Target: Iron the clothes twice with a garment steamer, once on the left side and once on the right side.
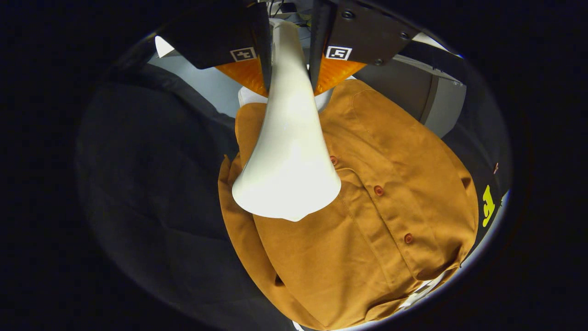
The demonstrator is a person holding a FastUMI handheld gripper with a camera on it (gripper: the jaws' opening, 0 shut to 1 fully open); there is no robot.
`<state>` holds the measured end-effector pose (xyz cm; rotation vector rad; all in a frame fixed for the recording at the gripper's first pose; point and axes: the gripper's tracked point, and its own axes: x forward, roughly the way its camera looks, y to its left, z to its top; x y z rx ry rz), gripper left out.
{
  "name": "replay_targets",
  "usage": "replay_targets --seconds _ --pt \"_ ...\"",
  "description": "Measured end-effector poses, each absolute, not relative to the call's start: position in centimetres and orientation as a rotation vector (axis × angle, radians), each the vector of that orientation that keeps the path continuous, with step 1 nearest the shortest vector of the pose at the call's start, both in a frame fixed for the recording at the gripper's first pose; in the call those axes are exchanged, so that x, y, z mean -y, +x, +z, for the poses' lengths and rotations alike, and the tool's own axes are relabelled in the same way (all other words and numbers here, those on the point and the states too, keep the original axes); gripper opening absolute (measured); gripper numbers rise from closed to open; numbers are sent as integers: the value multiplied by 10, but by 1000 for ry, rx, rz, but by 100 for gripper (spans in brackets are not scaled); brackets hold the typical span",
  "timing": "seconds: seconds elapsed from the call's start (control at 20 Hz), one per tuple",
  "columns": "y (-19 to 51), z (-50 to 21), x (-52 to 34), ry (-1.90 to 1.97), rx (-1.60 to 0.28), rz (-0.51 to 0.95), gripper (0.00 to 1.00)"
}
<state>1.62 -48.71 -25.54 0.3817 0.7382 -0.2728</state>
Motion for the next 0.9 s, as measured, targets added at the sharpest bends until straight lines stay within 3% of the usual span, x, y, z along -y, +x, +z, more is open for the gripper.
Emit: replay_targets --seconds 0.9 --pt "56 -33 270 77 -289 -139 40"
